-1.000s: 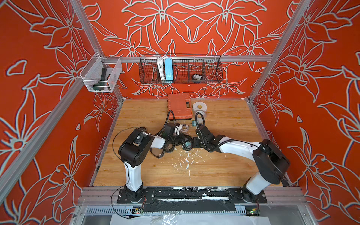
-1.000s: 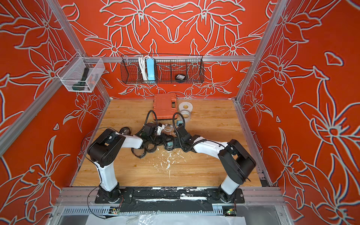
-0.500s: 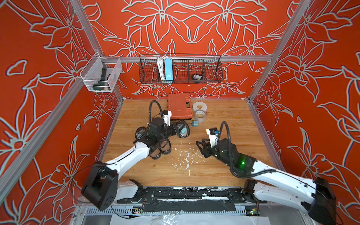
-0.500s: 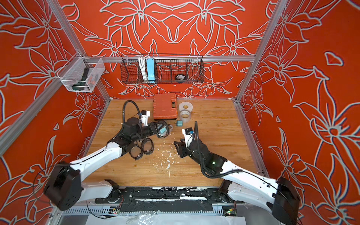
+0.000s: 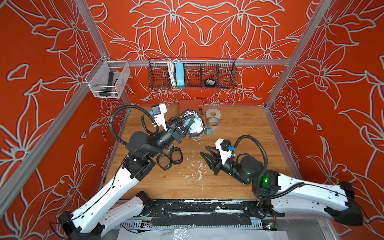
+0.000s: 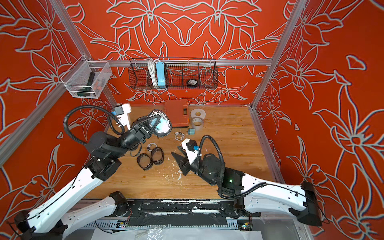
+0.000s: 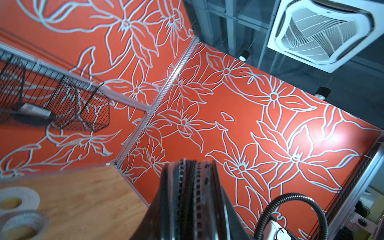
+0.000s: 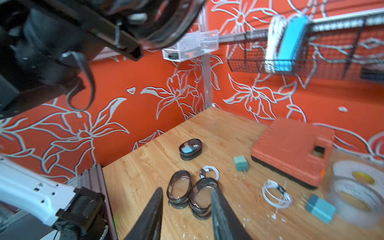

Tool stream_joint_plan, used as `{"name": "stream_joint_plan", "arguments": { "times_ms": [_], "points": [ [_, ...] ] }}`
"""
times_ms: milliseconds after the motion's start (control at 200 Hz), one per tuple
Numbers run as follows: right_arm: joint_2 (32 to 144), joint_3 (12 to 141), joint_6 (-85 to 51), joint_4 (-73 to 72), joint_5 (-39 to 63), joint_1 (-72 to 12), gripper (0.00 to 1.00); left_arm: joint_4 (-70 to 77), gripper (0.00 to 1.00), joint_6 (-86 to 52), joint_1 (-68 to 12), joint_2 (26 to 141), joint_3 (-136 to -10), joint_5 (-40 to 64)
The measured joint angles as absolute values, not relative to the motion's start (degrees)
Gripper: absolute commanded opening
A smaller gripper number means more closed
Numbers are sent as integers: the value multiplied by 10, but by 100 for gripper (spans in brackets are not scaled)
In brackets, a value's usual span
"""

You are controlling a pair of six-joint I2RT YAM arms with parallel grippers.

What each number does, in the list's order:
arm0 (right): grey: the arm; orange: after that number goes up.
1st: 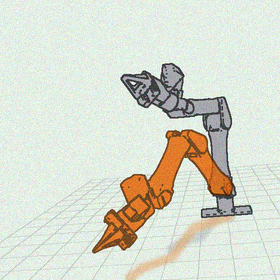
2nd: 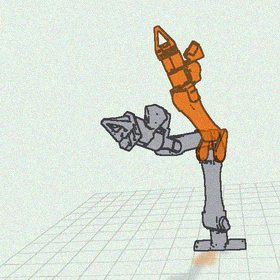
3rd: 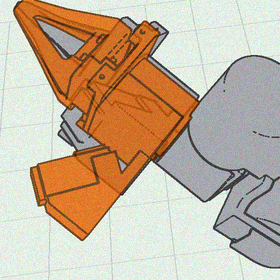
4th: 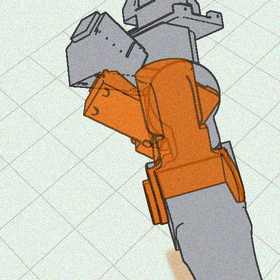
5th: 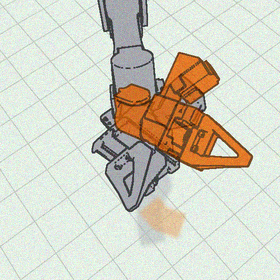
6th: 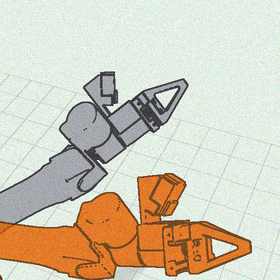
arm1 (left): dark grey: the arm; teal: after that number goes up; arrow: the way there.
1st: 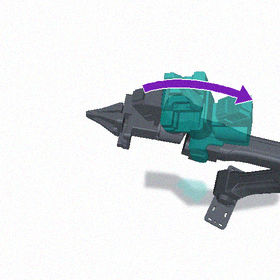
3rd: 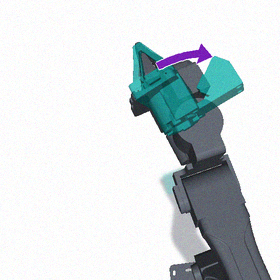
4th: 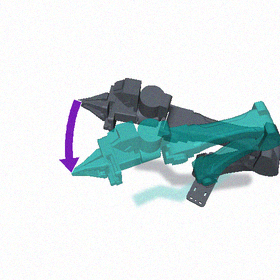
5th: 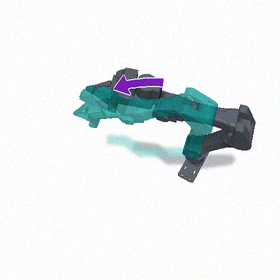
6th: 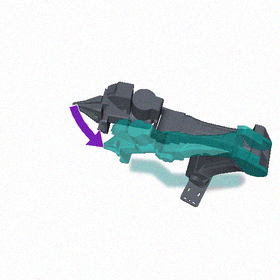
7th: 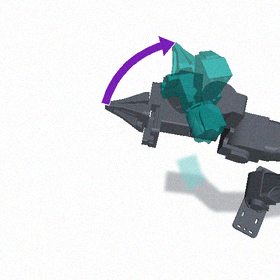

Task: Pack away charging kits
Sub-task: Pick up the storage bag at the center of the board.

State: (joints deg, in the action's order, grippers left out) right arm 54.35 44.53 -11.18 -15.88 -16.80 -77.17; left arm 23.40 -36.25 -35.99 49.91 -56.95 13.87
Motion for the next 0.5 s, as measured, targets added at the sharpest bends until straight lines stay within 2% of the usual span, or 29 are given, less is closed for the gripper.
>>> {"name": "stream_joint_plan", "arguments": {
  "times_ms": [175, 500],
  "points": [
    [616, 479, -20, -249, -187, -841, 38, 237, 0, -315, -361, 463, -577, 124],
    [687, 571, 64, -297, -226, -855, 31, 262, 0, -305, -361, 444, -544, 115]
  ]
}}
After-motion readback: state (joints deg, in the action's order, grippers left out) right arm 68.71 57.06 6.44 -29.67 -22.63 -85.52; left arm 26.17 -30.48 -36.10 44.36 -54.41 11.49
